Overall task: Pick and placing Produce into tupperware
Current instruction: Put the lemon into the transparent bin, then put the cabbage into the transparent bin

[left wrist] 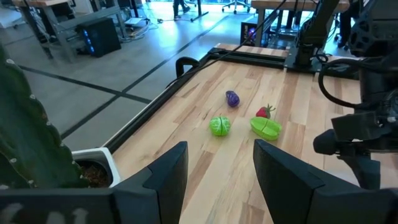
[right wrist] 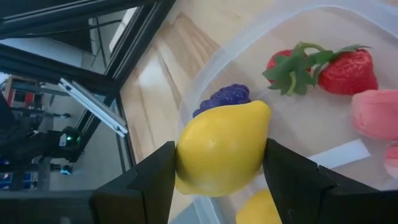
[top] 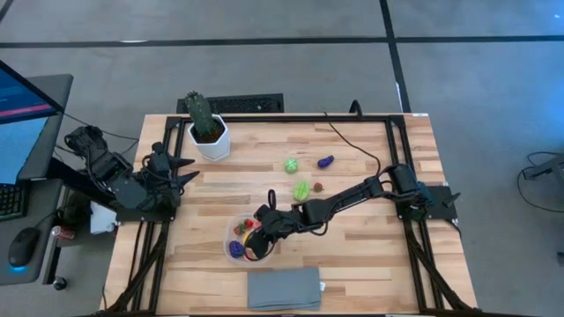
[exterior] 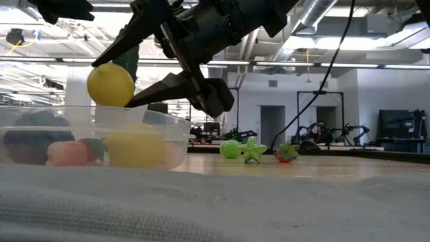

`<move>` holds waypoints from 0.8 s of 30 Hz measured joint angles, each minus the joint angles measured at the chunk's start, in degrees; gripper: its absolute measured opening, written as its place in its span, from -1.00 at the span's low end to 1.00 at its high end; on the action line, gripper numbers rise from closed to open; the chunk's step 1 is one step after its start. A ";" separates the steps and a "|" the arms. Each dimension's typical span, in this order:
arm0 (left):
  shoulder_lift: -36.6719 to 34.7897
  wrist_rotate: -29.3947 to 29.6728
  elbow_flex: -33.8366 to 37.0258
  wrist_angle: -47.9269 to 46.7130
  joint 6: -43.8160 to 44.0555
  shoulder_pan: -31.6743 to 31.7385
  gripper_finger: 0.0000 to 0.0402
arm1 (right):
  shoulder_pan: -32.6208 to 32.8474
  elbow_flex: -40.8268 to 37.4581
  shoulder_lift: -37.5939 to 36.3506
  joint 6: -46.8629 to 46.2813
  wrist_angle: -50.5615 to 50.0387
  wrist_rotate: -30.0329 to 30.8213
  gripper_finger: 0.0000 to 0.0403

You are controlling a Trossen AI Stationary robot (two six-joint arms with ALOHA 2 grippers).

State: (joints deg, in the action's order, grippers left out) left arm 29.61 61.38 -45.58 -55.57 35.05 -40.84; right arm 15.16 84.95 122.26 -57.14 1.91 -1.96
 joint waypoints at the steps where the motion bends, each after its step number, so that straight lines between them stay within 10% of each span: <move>1: 0.00 0.01 0.00 0.00 0.00 0.00 -0.14 | 0.00 0.00 0.00 0.21 0.26 -0.31 0.19; 24: 0.00 0.04 0.00 0.00 0.11 0.00 -0.14 | -0.31 -0.04 -0.02 0.35 0.32 -1.23 0.60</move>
State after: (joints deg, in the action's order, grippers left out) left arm 29.61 61.42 -45.58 -55.57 35.17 -40.84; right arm 14.85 84.90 122.23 -56.79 2.23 -3.18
